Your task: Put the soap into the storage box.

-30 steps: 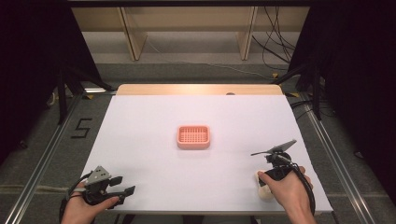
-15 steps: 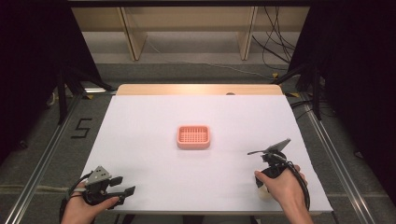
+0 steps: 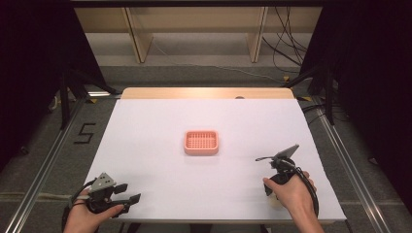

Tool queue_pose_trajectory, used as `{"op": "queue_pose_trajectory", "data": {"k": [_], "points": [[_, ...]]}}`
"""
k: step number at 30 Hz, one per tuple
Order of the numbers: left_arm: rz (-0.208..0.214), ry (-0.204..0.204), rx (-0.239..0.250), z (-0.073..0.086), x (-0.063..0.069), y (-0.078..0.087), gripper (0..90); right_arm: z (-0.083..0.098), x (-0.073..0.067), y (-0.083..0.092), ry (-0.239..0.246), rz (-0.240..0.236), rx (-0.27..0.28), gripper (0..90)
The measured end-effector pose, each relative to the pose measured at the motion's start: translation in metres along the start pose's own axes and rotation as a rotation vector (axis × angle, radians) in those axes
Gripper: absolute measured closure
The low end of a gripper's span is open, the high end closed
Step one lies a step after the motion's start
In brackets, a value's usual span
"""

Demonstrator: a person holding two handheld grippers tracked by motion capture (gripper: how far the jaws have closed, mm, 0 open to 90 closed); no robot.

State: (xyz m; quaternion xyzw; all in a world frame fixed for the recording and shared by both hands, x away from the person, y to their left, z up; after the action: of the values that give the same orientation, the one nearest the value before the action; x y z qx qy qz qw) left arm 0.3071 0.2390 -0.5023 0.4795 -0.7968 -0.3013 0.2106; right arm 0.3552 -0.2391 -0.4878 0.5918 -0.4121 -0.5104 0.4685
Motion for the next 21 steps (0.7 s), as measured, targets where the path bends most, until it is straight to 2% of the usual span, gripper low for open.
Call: {"op": "queue_pose_trajectory", "data": {"k": [1, 2, 4, 5, 7, 8, 10, 12, 13, 14, 16, 17, 18, 19, 20, 21], "points": [[-0.001, -0.001, -0.002, 0.000, 0.000, 0.000, 34.1, 0.000, -0.007, 0.000, -0.098, -0.017, -0.014, 42.3], [-0.001, -0.001, -0.001, 0.000, 0.000, 0.000, 34.1, -0.002, -0.004, -0.001, -0.074, -0.005, -0.012, 42.5], [0.000, -0.001, -0.002, 0.000, 0.000, 0.000, 34.1, -0.002, -0.004, -0.001, -0.064, -0.009, -0.015, 42.7], [0.000, -0.001, -0.002, 0.000, 0.000, 0.000, 34.1, -0.002, -0.003, -0.002, -0.041, -0.011, -0.015, 42.7], [-0.005, -0.002, 0.003, 0.000, 0.000, 0.000, 34.1, -0.002, -0.002, -0.002, -0.045, -0.008, -0.016, 42.8], [-0.003, 0.000, 0.003, 0.000, 0.000, 0.000, 34.1, -0.002, -0.005, -0.003, -0.089, -0.014, -0.023, 42.9], [0.001, -0.001, -0.004, 0.000, 0.000, 0.000, 34.1, -0.003, -0.002, -0.004, -0.049, -0.006, -0.025, 43.3], [-0.003, 0.000, 0.004, 0.000, 0.000, 0.000, 34.1, -0.003, -0.002, -0.005, -0.046, -0.013, -0.031, 43.6], [-0.003, -0.001, 0.003, 0.000, 0.000, 0.000, 34.1, -0.003, -0.003, -0.005, -0.057, -0.048, -0.052, 43.6], [-0.003, -0.001, 0.002, 0.000, 0.000, 0.000, 34.1, -0.005, -0.004, -0.008, -0.096, -0.010, -0.023, 43.9], [-0.002, 0.001, 0.003, 0.000, 0.000, -0.001, 34.1, -0.004, -0.001, -0.009, -0.050, -0.002, -0.039, 44.5], [-0.001, 0.000, 0.002, 0.000, 0.000, -0.001, 34.1, -0.005, -0.001, -0.009, -0.071, 0.002, -0.042, 44.6], [0.000, -0.002, 0.000, 0.000, 0.000, -0.001, 34.2, -0.005, -0.001, -0.009, -0.062, 0.005, -0.046, 44.7], [0.001, -0.003, -0.001, 0.000, 0.000, -0.001, 34.2, -0.004, 0.002, -0.010, -0.004, 0.012, -0.034, 45.4], [0.001, -0.003, -0.001, 0.000, 0.000, -0.001, 34.2, -0.005, 0.001, -0.010, -0.012, 0.013, -0.037, 45.9], [-0.002, -0.001, 0.003, 0.000, 0.000, -0.001, 34.2, -0.006, -0.003, -0.010, -0.061, 0.001, -0.043, 46.3]]}}
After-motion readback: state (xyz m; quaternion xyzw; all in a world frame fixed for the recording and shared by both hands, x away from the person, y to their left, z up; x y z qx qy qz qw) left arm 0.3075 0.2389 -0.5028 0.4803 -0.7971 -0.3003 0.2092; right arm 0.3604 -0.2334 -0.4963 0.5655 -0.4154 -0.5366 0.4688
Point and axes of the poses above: each handheld gripper's, and its own axes: y roughly backward along the jaws, z roughly out of its underside, x roughly to its right, the point moved 5 cm from there along -y, roughly forward along the jaws, and after that the axes turned 10 degrees about -z, right-handed, at the moved point
